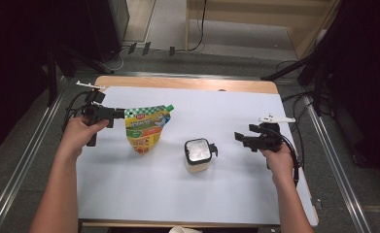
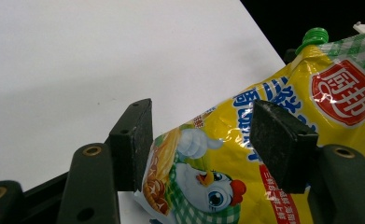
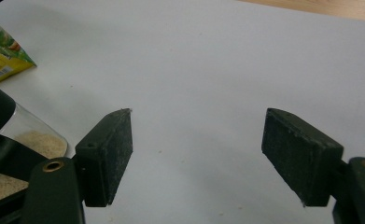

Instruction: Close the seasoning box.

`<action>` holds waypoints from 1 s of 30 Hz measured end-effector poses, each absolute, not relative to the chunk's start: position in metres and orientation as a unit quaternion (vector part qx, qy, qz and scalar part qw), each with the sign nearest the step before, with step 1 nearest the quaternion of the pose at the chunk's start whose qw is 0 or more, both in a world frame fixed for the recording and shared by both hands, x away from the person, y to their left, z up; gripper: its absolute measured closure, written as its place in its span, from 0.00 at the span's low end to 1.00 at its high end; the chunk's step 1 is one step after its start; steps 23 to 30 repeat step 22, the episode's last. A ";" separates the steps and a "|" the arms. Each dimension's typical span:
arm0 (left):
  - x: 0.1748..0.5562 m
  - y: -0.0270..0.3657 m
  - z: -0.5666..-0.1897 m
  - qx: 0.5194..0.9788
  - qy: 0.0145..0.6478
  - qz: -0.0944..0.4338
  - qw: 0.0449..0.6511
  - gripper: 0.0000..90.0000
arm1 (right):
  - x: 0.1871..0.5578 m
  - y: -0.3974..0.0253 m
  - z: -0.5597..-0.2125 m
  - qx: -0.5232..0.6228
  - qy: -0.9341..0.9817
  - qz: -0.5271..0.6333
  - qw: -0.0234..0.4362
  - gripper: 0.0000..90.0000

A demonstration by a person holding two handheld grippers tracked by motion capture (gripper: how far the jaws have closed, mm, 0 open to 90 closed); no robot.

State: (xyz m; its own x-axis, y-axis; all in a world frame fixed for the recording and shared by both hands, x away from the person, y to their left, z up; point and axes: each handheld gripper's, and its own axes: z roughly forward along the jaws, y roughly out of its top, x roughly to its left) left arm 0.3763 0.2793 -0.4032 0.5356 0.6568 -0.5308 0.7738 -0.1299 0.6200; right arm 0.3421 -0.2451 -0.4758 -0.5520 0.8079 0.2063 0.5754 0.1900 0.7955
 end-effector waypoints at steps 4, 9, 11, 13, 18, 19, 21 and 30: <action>0.376 0.280 -0.403 0.749 0.477 -0.064 0.456 0.45 | 0.342 -0.243 -0.477 0.452 0.765 0.441 0.130 0.28; 0.376 0.282 -0.404 0.747 0.479 -0.062 0.458 0.45 | 0.342 -0.240 -0.478 0.449 0.769 0.435 0.130 0.28; 0.376 0.282 -0.404 0.745 0.480 -0.062 0.459 0.45 | 0.343 -0.240 -0.479 0.450 0.769 0.435 0.128 0.28; 0.376 0.283 -0.405 0.745 0.480 -0.061 0.459 0.45 | 0.343 -0.240 -0.479 0.450 0.770 0.434 0.129 0.28; 0.376 0.284 -0.405 0.747 0.471 -0.048 0.468 0.43 | 0.343 -0.240 -0.479 0.450 0.769 0.434 0.130 0.28; 0.377 0.285 -0.405 0.747 0.468 -0.048 0.470 0.43 | 0.343 -0.240 -0.479 0.451 0.769 0.435 0.130 0.28; 0.377 0.285 -0.406 0.747 0.467 -0.050 0.471 0.42 | 0.344 -0.241 -0.479 0.452 0.768 0.435 0.131 0.28; 0.377 0.285 -0.406 0.747 0.466 -0.052 0.472 0.42 | 0.344 -0.241 -0.479 0.452 0.768 0.435 0.130 0.28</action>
